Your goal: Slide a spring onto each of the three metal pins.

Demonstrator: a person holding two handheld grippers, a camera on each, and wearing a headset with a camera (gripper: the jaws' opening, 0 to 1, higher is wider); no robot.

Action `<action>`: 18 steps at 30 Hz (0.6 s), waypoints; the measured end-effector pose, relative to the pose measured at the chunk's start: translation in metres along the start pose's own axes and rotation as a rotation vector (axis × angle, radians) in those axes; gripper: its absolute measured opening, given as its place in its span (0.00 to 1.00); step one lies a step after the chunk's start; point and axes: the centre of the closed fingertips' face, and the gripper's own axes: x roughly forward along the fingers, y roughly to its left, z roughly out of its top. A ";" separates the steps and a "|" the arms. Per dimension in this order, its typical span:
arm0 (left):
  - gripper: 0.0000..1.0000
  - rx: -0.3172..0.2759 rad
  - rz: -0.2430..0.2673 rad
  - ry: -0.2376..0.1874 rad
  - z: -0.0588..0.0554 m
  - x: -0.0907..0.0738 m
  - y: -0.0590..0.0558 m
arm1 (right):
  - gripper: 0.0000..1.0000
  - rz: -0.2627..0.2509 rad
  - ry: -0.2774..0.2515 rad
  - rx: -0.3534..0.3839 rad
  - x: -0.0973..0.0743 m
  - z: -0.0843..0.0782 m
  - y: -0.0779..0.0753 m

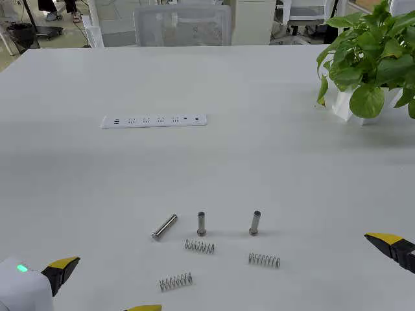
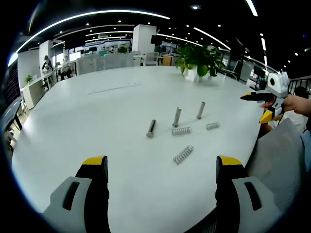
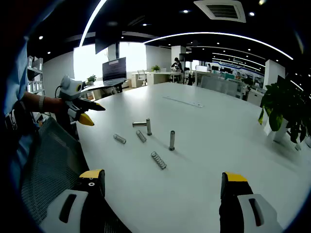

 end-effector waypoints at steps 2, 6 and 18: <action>0.91 0.004 0.006 0.001 0.000 -0.001 0.002 | 0.99 0.004 0.006 -0.002 0.002 0.000 0.001; 0.90 0.000 0.009 0.001 0.001 -0.002 0.005 | 0.99 0.011 0.006 -0.001 0.005 0.001 0.002; 0.89 -0.050 0.026 -0.024 0.001 -0.005 0.010 | 0.99 0.017 0.016 -0.007 0.008 0.001 0.003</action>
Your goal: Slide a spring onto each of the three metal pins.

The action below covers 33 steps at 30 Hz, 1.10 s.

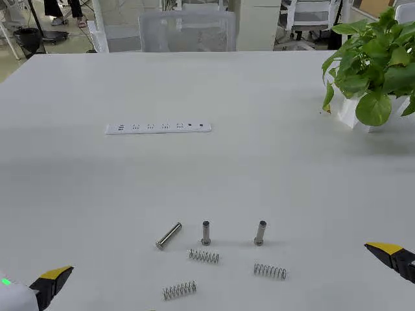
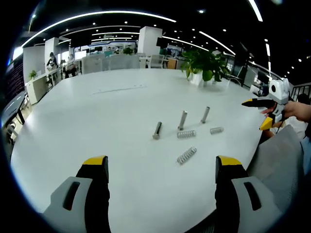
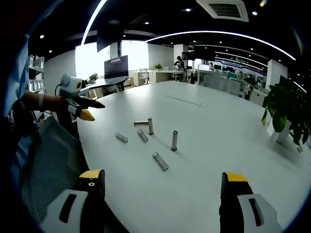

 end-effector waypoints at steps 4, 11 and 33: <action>0.89 -0.001 0.003 0.002 -0.001 0.000 0.002 | 0.99 0.000 0.000 -0.001 0.002 -0.001 0.001; 0.89 -0.001 -0.003 0.010 -0.004 0.000 0.002 | 0.99 0.002 -0.005 0.003 0.003 0.000 0.004; 0.90 0.039 -0.030 0.050 0.005 0.008 0.005 | 0.99 0.012 -0.019 0.006 0.008 0.004 0.005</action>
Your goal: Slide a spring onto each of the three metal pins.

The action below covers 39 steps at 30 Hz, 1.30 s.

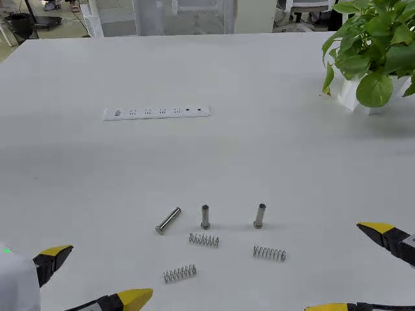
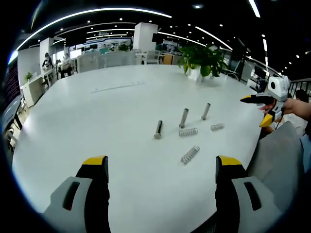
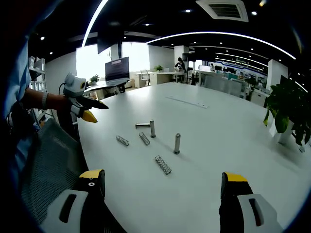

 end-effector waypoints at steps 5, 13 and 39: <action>0.90 -0.015 -0.001 0.003 0.007 0.005 0.007 | 0.99 0.003 0.006 -0.004 0.002 -0.002 0.002; 0.89 0.044 -0.030 0.037 0.025 0.014 0.017 | 0.99 0.016 0.021 -0.008 0.004 -0.008 0.005; 0.82 0.195 -0.176 0.183 0.045 0.074 0.015 | 0.99 0.018 0.040 0.010 0.009 -0.021 0.008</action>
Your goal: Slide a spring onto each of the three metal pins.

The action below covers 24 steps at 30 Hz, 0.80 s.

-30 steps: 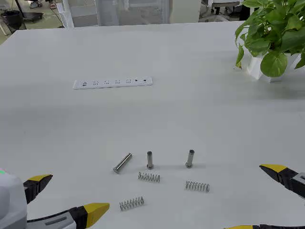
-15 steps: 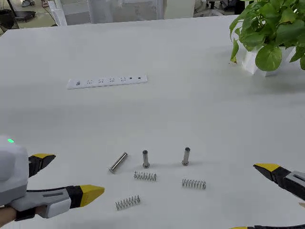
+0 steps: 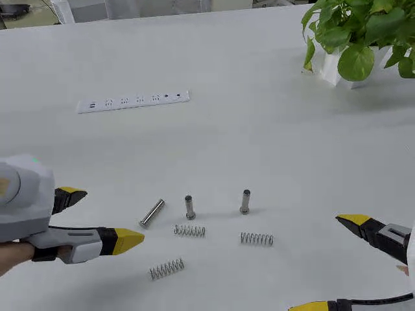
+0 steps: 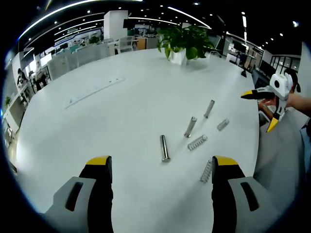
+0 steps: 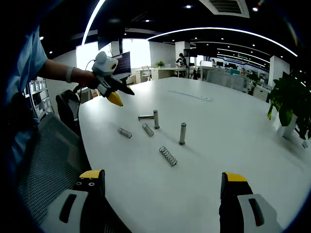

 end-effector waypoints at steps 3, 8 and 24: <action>0.79 0.020 -0.008 0.017 0.003 0.006 0.002 | 0.99 -0.002 -0.003 0.002 0.000 0.001 -0.001; 0.76 0.038 -0.029 0.044 0.005 0.016 0.003 | 0.99 -0.008 -0.008 0.001 0.000 0.003 -0.002; 0.53 0.032 -0.061 0.112 0.002 0.045 0.003 | 0.98 -0.008 -0.012 0.028 0.001 0.000 0.001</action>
